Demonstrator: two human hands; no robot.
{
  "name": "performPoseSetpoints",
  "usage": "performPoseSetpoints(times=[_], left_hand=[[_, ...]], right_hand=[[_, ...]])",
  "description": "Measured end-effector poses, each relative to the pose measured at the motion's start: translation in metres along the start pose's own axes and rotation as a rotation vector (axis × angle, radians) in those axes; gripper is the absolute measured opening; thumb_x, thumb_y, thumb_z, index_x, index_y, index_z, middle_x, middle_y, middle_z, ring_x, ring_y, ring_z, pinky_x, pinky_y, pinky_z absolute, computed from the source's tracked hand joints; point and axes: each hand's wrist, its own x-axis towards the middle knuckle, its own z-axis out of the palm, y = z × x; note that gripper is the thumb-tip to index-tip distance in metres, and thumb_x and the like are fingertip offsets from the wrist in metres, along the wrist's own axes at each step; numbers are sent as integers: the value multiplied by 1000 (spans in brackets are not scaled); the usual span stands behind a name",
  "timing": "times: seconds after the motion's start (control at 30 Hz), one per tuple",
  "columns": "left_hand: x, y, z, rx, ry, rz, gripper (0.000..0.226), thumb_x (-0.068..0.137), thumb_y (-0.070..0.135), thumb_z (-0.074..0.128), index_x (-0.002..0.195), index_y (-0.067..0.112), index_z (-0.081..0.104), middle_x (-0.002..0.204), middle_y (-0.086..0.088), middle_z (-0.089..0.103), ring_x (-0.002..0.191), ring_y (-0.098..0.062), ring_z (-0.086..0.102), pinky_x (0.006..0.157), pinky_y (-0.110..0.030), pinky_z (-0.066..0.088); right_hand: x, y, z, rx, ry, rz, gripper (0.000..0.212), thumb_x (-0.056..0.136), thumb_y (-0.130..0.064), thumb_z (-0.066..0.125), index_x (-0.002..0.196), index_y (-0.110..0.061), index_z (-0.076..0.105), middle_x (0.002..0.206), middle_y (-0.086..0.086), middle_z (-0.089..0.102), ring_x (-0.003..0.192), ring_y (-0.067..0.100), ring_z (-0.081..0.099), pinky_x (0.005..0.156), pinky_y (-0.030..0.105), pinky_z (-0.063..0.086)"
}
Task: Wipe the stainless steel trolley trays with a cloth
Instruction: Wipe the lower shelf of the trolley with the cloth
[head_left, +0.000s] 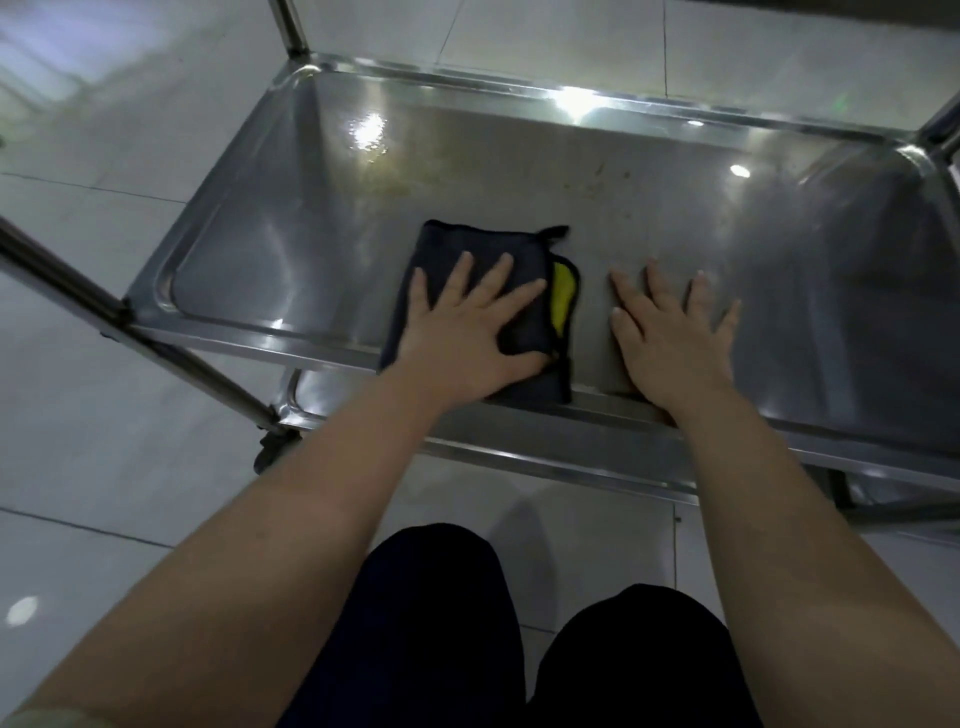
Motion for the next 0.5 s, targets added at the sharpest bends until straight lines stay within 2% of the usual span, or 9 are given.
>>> performPoseSetpoints(times=[0.13,0.2,0.27,0.33,0.4,0.5], left_hand=[[-17,-109,-20,-52,6,-345,78,77,83,33,146,58,6,162,15,-5,149,-26,-9,111,-66,-7],[-19,-123,-22,-27,-21,-401,76,78,84,29,145,59,5,162,15,-8,148,-29,-13,109,-69,-8],[-15,-112,-20,-16,-30,-384,76,79,84,26,146,58,3,162,14,-11,148,-32,-15,107,-72,-9],[-8,-91,-17,-9,-12,-317,76,80,83,25,147,56,2,162,11,-11,147,-33,-15,106,-73,-10],[-3,-58,-11,2,-7,-220,76,80,82,26,147,55,2,163,10,-10,148,-33,-14,105,-72,-11],[1,-7,-2,13,-61,-37,74,81,75,28,147,56,2,163,11,-10,147,-33,-18,104,-71,-16]], right_hand=[[-3,-6,-1,-6,14,52,52,98,-56,12,149,-52,5,163,-12,0,148,37,-7,112,66,-8],[-2,-23,-1,-2,-3,135,54,97,-58,11,150,-51,4,163,-11,-2,148,39,-8,110,68,-8],[-3,-51,0,11,-43,172,54,97,-61,12,149,-51,2,163,-12,-5,146,44,-11,106,71,-10],[-3,-77,3,2,-58,88,53,98,-59,11,149,-52,-2,162,-16,-9,145,45,-13,104,73,-11],[-2,-89,4,6,-56,16,51,100,-54,10,149,-51,-4,161,-17,-11,145,43,-15,104,75,-11],[0,-83,5,-26,-69,30,52,103,-46,14,150,-47,-7,160,-19,-16,146,40,-16,106,75,-6]])
